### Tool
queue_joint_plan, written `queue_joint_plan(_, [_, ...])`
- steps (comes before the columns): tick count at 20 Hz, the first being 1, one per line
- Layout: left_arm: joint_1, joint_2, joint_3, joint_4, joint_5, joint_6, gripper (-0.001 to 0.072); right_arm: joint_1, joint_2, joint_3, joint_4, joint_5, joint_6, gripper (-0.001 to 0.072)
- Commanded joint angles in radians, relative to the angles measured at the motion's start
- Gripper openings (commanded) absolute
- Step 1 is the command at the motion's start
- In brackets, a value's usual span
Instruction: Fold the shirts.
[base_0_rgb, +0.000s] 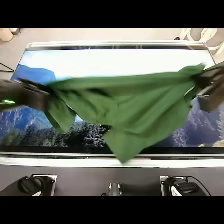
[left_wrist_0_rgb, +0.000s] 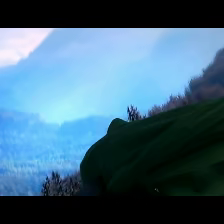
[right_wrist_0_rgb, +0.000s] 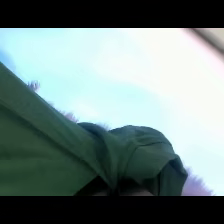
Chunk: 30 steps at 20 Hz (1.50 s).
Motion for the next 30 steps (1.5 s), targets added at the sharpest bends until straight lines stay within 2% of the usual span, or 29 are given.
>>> queue_joint_plan(1, [0.001,-0.08,-0.294,-0.085,0.076,-0.003,0.0039,0.0,-0.195,-0.122,-0.022,0.046,-0.014,0.0021])
queue_joint_plan(4, [0.008,-0.259,-0.406,-0.186,0.286,-0.002,0.0039,-0.001,-0.412,-0.232,0.023,-0.203,-0.01,0.0022])
queue_joint_plan(6, [0.043,-0.383,-0.349,-0.187,0.309,-0.002,0.0039,0.0,-0.52,-0.232,0.035,-0.306,0.005,0.0021])
queue_joint_plan(9, [0.127,-0.535,-0.225,-0.2,0.308,-0.002,0.0039,0.0,-0.618,-0.232,0.089,-0.388,0.123,0.0021])
queue_joint_plan(11, [0.174,-0.601,-0.164,-0.276,0.308,-0.002,0.0041,0.0,-0.654,-0.232,0.174,-0.417,0.177,0.0023])
queue_joint_plan(12, [0.193,-0.621,-0.144,-0.327,0.307,0.003,0.0085,-0.001,-0.663,-0.232,0.214,-0.451,0.182,0.0076])
queue_joint_plan(13, [0.21,-0.63,-0.128,-0.356,0.287,0.028,0.0287,-0.003,-0.664,-0.227,0.241,-0.465,0.181,0.0263])
queue_joint_plan(14, [0.23,-0.628,-0.108,-0.351,0.234,0.066,0.0543,-0.011,-0.66,-0.207,0.25,-0.436,0.169,0.0481])
queue_joint_plan(15, [0.254,-0.623,-0.085,-0.341,0.159,0.121,0.0656,-0.027,-0.653,-0.176,0.248,-0.37,0.12,0.0547])
queue_joint_plan(17, [0.323,-0.578,-0.068,-0.327,0.026,0.213,0.066,-0.099,-0.631,-0.132,0.228,-0.207,0.024,0.0572])
queue_joint_plan(19, [0.396,-0.489,-0.105,-0.328,-0.021,0.219,0.0658,-0.215,-0.623,-0.134,0.22,-0.022,0.005,0.056])
queue_joint_plan(21, [0.448,-0.38,-0.22,-0.332,-0.022,0.218,0.0656,-0.312,-0.623,-0.182,0.212,0.077,0.003,0.0539])
queue_joint_plan(25, [0.48,-0.208,-0.607,-0.363,0.031,0.216,0.0655,-0.376,-0.623,-0.341,0.212,0.106,-0.042,0.0524])
queue_joint_plan(28, [0.48,-0.19,-0.807,-0.48,0.166,0.22,0.0654,-0.353,-0.623,-0.396,0.224,0.065,-0.044,0.0524])
queue_joint_plan(30, [0.48,-0.203,-0.863,-0.549,0.254,0.231,0.0649,-0.343,-0.623,-0.396,0.229,0.047,-0.045,0.0524])
